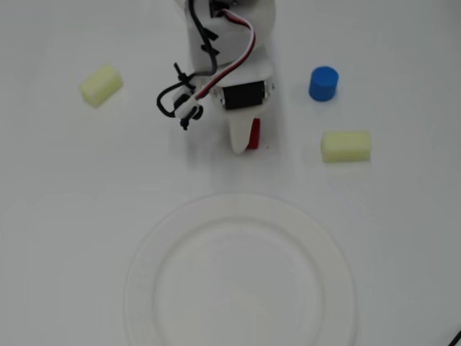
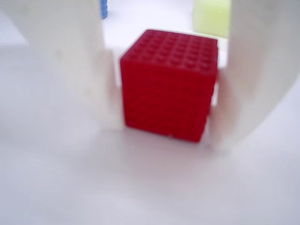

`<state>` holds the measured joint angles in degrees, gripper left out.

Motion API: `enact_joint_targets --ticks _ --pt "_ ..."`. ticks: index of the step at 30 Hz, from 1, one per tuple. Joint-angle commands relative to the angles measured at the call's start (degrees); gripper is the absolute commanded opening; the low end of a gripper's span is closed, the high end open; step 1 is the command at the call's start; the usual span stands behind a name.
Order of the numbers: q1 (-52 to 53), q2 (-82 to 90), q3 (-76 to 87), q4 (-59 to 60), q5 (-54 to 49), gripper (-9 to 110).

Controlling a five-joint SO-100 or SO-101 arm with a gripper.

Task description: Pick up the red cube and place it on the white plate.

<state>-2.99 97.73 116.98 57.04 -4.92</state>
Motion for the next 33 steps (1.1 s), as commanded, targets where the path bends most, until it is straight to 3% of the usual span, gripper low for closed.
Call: enact_joint_targets --ticks 1,6,13,16,21,23,25,30,33 --pt "0.4 5.2 -2.0 0.4 0.7 0" --pt "4.0 8.6 -8.4 -1.8 0.6 0" --pt "3.1 8.1 -11.8 4.7 -0.1 0" --pt "-4.1 13.5 -7.5 7.6 -1.3 9" --pt "-27.0 25.8 -0.9 15.4 -0.6 30" --pt "-31.8 28.9 2.2 15.0 -1.0 32" --pt "-28.4 28.3 3.7 13.1 -1.0 32" --pt "-3.9 24.2 3.5 7.8 -5.4 32" --pt "4.0 25.0 -0.1 10.5 -6.9 32"
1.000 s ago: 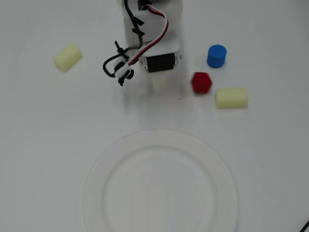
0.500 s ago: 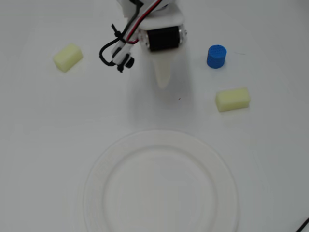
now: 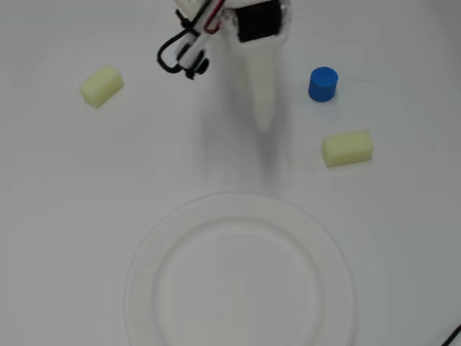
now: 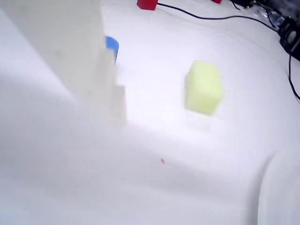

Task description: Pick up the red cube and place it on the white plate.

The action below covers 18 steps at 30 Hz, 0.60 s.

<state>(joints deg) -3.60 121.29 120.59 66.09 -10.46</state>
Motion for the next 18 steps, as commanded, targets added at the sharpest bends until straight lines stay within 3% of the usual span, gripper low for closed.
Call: enact_joint_targets --ticks 1,6,7,14,18 --pt "4.7 4.3 -4.3 3.8 -1.3 32" --pt "2.5 24.7 -9.8 14.0 -4.2 32" --pt "2.1 26.4 -12.0 15.8 -10.5 31" --pt "12.7 26.3 -18.2 19.2 -6.9 33" --pt "11.9 30.9 -14.6 21.8 -5.2 33"
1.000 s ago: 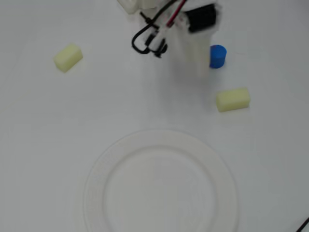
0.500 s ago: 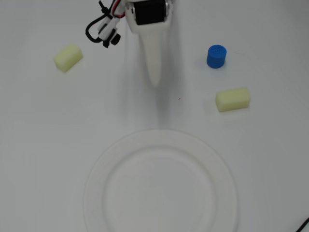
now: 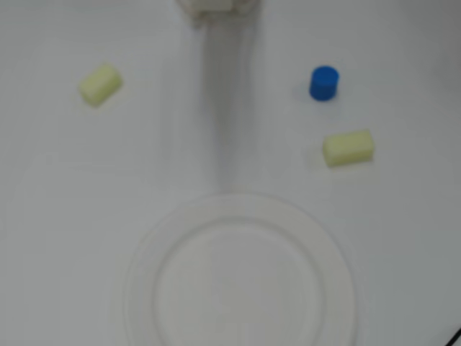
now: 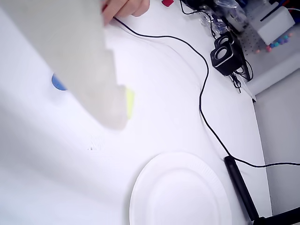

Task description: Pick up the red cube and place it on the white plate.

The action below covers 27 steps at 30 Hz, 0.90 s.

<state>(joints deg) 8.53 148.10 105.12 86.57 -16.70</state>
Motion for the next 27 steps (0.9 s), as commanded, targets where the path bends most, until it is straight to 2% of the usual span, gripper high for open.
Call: enact_joint_targets --ticks 1,6,10,17,23,27 --pt "-0.9 6.8 2.0 2.0 1.3 33" --pt "0.2 17.1 4.7 5.4 0.4 33" --pt "6.3 17.3 4.6 5.9 -2.8 33" --pt "5.5 18.7 11.6 5.6 -2.5 33" --pt "19.1 14.7 9.2 1.1 -8.4 33" --pt "20.7 13.8 11.5 -1.1 -8.1 33"
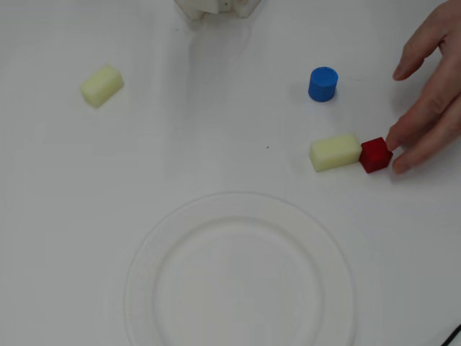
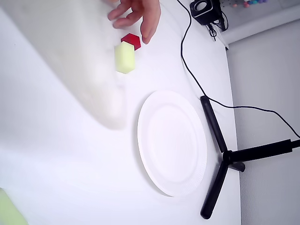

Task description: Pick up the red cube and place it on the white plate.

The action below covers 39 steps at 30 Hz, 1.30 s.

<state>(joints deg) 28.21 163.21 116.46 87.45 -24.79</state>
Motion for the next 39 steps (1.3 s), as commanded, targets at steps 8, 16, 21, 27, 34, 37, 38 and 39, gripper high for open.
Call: enact_joint_targets --ticks 8,16,21,27,34,37,38,39 --pt "-2.3 2.5 4.9 -3.0 0.5 32" --pt "9.2 2.0 5.8 -6.7 -4.2 29" --pt "8.4 3.2 8.9 -7.6 -5.2 29" --pt "-5.4 5.5 14.0 -3.3 -1.3 27" --pt "-14.7 -25.8 5.5 -0.3 6.2 27" --pt "-19.0 -35.7 -1.6 0.9 11.1 27" --pt "-20.5 -38.4 -4.0 1.7 12.6 27" --pt "-22.0 -41.0 -6.0 2.3 14.2 27"
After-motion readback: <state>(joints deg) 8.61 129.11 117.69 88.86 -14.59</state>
